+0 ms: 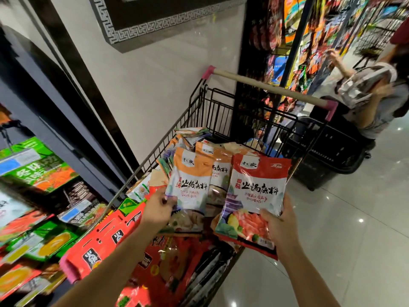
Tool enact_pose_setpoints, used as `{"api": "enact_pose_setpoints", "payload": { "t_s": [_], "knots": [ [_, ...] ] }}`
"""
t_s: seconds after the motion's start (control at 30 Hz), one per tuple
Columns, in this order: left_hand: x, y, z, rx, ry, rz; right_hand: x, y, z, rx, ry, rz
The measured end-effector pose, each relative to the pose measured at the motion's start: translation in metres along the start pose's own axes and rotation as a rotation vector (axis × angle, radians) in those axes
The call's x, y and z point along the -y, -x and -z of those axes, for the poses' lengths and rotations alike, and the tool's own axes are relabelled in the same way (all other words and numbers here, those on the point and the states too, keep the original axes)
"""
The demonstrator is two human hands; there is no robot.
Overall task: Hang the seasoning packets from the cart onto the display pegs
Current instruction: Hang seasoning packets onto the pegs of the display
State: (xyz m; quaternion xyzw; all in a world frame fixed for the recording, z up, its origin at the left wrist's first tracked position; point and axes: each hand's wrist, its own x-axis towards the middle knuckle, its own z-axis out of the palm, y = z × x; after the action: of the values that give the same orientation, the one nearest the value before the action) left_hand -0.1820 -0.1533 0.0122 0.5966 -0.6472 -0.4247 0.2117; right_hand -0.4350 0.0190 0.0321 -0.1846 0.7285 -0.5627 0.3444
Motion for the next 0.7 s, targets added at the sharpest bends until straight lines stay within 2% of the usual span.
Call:
{"api": "enact_pose_setpoints", "payload": {
  "t_s": [0.1, 0.17, 0.23, 0.37, 0.5, 0.63, 0.7],
  "knots": [
    [-0.005, 0.003, 0.035, -0.100, 0.223, -0.016, 0.006, 0.004, -0.009, 0.040, -0.006, 0.034],
    [-0.008, 0.004, 0.054, -0.061, 0.430, 0.030, 0.007, 0.007, -0.015, 0.066, 0.001, 0.057],
    [-0.013, 0.006, 0.058, 0.031, 0.532, 0.081, 0.003, 0.007, -0.023, 0.098, -0.015, 0.052],
    [-0.026, 0.020, 0.031, 0.169, 0.568, 0.131, 0.004, 0.014, -0.038, 0.169, -0.060, 0.072],
    [-0.020, 0.030, -0.007, 0.203, 0.502, 0.181, 0.008, 0.027, -0.046, 0.199, -0.038, 0.116],
    [-0.028, 0.036, -0.038, 0.257, 0.448, 0.188, -0.003, 0.032, -0.049, 0.175, -0.104, 0.001],
    [-0.032, 0.039, -0.050, 0.260, 0.423, 0.152, -0.008, 0.033, -0.048, 0.224, -0.158, -0.018]
  ]
}}
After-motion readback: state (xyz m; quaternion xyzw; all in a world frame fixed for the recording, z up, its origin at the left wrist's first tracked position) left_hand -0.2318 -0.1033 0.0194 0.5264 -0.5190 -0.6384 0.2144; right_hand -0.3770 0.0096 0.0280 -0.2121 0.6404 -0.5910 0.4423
